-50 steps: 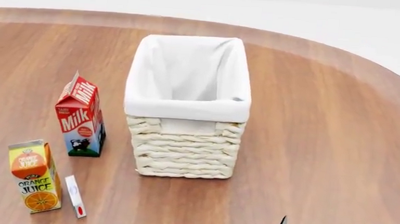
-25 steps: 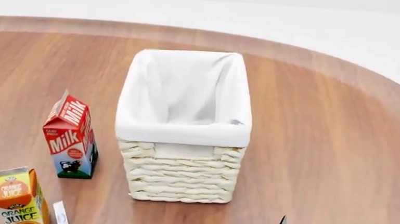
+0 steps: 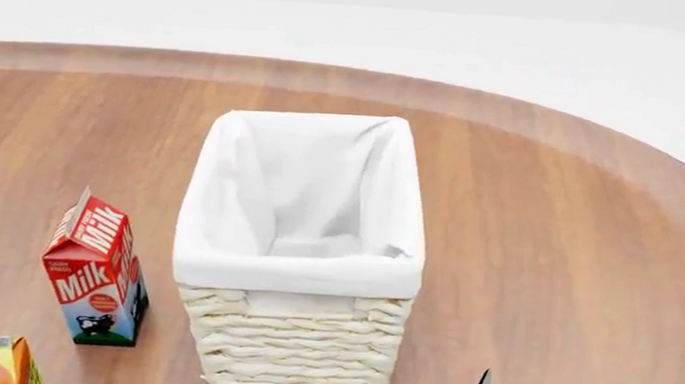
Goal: Pick up the alphabet soup, and put it in the basket.
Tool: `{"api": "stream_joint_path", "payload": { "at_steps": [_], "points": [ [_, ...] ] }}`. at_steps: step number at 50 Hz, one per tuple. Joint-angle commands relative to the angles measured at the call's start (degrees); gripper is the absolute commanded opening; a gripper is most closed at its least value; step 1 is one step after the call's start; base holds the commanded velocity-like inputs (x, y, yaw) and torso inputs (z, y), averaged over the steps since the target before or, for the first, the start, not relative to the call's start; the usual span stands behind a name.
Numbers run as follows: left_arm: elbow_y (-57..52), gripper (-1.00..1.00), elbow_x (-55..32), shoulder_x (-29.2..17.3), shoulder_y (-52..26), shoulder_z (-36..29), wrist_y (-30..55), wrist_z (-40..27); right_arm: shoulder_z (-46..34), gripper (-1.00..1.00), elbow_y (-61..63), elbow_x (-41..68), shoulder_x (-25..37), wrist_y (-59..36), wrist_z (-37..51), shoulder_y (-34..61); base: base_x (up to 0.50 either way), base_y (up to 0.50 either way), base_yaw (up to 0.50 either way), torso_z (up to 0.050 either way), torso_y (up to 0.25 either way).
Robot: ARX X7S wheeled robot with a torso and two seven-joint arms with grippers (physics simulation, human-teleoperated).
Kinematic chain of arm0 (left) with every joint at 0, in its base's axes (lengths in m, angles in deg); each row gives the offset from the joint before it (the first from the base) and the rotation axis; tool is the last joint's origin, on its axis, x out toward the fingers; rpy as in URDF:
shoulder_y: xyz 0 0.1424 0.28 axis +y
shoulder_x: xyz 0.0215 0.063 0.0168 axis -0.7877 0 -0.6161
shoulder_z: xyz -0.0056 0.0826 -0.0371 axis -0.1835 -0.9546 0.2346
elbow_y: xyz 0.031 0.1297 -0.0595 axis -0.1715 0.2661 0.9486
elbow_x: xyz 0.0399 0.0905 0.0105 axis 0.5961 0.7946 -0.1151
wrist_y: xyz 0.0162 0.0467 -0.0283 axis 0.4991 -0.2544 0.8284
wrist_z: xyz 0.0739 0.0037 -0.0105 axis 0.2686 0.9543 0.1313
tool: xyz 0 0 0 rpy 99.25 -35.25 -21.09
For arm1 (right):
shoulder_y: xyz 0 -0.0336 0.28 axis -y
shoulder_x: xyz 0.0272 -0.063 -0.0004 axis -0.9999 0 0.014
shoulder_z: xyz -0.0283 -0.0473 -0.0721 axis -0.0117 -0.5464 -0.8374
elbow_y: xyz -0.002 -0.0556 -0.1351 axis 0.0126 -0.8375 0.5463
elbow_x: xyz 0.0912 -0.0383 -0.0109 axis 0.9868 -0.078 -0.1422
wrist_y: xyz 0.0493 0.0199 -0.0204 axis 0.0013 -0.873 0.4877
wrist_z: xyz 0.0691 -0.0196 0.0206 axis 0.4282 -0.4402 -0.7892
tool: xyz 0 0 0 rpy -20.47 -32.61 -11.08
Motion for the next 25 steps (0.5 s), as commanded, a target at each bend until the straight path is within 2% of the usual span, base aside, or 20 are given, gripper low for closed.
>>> {"api": "stream_joint_path", "payload": {
  "at_steps": [1, 25],
  "points": [
    [0.13, 1.00, -0.10, -0.18, -0.17, -0.19, 0.02, -0.17, -0.25, 1.00, 0.02, 0.29, 0.20, -0.11, 0.08, 0.08, 0.16, -0.05, 0.00, 0.000, 0.000],
    [0.07, 1.00, -0.05, -0.50, -0.26, -0.57, 0.11, -0.61, -0.65, 1.00, -0.37, 0.64, 0.48, -0.06, 0.32, 0.45, 0.17, -0.04, 0.00, 0.000, 0.000]
  ]
}}
